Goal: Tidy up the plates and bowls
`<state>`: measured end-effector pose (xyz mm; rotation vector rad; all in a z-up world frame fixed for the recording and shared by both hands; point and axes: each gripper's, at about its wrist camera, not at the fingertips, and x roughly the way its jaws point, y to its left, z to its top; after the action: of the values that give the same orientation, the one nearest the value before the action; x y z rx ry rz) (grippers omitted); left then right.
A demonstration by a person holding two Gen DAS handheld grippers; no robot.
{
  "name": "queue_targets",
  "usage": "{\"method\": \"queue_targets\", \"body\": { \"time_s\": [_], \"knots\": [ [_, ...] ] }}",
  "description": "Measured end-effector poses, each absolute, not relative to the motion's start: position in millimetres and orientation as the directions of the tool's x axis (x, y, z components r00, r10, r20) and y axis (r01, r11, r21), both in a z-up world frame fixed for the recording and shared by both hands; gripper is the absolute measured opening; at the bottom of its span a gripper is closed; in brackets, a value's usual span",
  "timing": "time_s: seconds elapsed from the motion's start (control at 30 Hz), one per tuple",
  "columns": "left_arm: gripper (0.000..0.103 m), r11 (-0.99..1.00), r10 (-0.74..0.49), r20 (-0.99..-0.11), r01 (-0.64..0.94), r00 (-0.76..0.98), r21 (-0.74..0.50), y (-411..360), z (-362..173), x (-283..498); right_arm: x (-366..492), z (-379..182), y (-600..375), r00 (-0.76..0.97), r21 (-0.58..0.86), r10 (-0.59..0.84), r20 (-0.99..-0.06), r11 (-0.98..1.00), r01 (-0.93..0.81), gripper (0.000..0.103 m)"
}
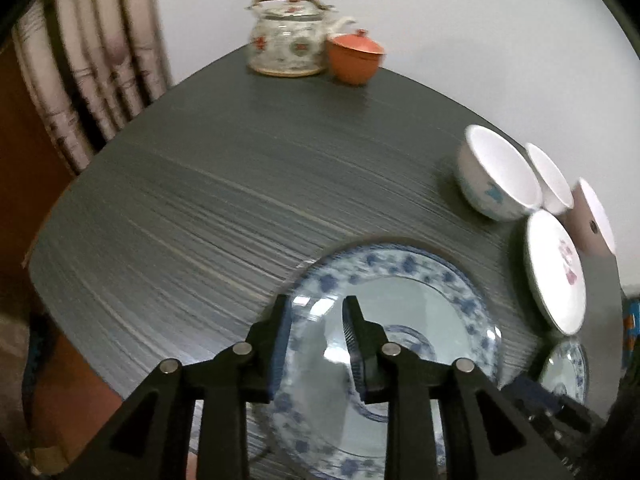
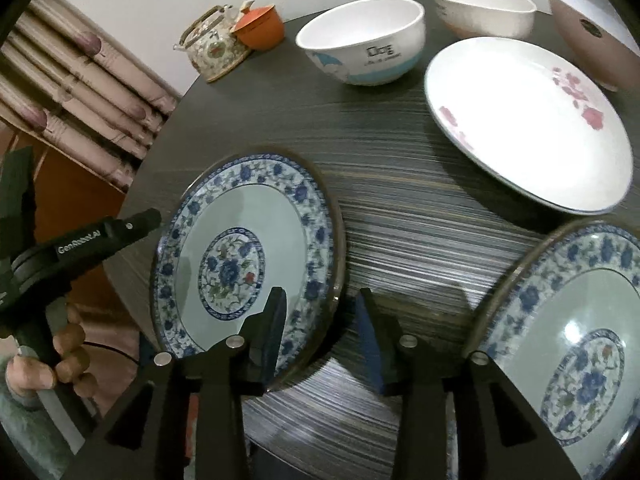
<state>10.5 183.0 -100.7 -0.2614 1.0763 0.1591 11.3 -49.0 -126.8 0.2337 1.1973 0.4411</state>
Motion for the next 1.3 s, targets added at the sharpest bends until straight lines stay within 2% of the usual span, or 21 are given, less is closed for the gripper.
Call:
{"method": "queue_targets", "body": {
  "time_s": [0.37,0.5,0.67,1.3],
  "knots": [
    [0.028,0.997,-0.056,-0.856,-0.008,0.514,-0.071,88,-105,-8,0,-109,-87,0.372,0.391,0.421,-0.827,0.907,-0.158,0.040],
    [0.028,0.995,-0.096,-0.854,0.047,0.511,-0.084,71,-109,-14,-2,-105,-98,0.387,0.389,0.412,-0.825,0.910,-0.141,0.040],
    [0.028,0.991,-0.134,-0.857,0.051,0.497,-0.125,65,-111,-18,-8,-98,-114,0.414,0.385,0.402,-0.817,0.914,-0.128,0.040],
    [0.028,0.997,-0.068,-0.902,0.072,0.426,-0.041,38,-121,-26,-35,-93,-153,0.460,0.336,0.358,-0.813,0.932,-0.134,0.040]
  ]
}}
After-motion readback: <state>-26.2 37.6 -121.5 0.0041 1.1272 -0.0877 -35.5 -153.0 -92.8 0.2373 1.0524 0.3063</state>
